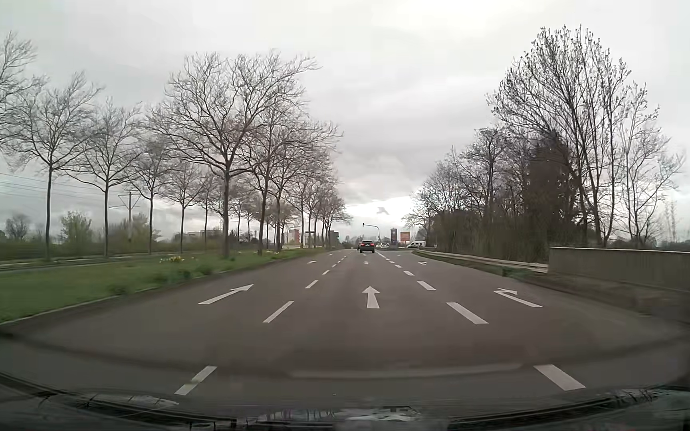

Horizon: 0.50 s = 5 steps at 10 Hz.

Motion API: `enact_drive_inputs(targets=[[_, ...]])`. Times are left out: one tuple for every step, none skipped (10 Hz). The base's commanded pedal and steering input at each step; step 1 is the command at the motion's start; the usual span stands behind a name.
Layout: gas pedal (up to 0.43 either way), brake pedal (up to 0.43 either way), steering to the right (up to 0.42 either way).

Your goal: Follow the waypoints while adhering to traffic rules and regulations

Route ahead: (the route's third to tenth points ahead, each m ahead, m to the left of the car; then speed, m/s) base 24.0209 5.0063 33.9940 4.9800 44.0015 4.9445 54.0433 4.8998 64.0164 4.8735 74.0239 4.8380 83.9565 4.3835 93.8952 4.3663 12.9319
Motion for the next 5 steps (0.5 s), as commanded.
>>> enact_drive_inputs(targets=[[0.130,0.000,0.001],[0.130,0.000,0.001],[0.130,0.000,0.002],[0.130,0.000,0.003],[0.130,0.000,0.003]])
